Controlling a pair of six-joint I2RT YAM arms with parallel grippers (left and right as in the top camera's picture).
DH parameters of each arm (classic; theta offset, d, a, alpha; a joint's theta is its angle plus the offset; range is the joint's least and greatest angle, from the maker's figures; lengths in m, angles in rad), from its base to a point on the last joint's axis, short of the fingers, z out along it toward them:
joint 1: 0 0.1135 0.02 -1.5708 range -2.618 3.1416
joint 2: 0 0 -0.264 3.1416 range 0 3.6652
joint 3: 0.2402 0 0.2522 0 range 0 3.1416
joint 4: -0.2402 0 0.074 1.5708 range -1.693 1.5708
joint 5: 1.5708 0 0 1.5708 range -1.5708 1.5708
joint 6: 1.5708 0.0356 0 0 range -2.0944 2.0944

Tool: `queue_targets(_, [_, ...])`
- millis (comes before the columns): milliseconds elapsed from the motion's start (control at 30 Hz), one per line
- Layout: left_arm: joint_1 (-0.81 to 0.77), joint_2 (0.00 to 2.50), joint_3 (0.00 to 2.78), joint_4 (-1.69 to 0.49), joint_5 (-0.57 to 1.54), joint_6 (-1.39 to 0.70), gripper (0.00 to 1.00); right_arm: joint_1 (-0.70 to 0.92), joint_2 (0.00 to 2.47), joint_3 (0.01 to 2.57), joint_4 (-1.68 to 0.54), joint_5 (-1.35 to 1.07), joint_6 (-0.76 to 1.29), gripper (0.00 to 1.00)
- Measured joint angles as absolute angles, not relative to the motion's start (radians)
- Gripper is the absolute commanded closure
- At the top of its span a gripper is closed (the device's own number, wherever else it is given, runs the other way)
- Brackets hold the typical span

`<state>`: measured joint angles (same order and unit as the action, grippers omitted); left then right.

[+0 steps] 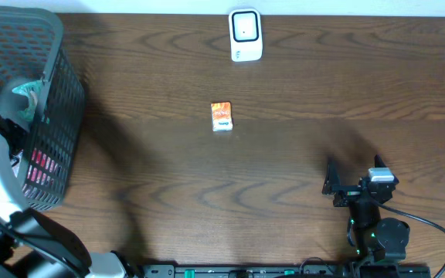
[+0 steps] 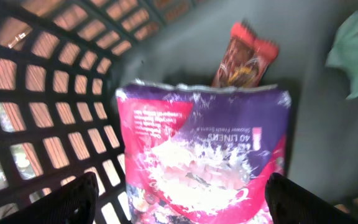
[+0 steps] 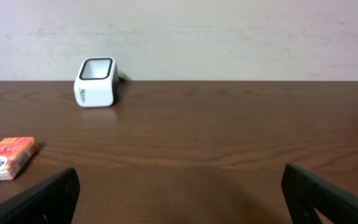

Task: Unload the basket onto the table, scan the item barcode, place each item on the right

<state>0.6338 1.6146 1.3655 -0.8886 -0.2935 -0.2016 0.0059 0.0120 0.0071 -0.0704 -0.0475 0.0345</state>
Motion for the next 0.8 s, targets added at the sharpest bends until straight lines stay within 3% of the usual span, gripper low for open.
queue_targets(633, [0.634, 1.813, 1.363, -0.927, -0.178, -0.202, 0.15, 0.006, 0.012, 0.007, -0.070, -0.047, 0.035, 0.01])
queue_targets(800, [0.633, 1.846, 1.363, -0.946, -0.207, -0.208, 0.28, 0.006, 0.012, 0.007, -0.070, -0.047, 0.035, 0.01])
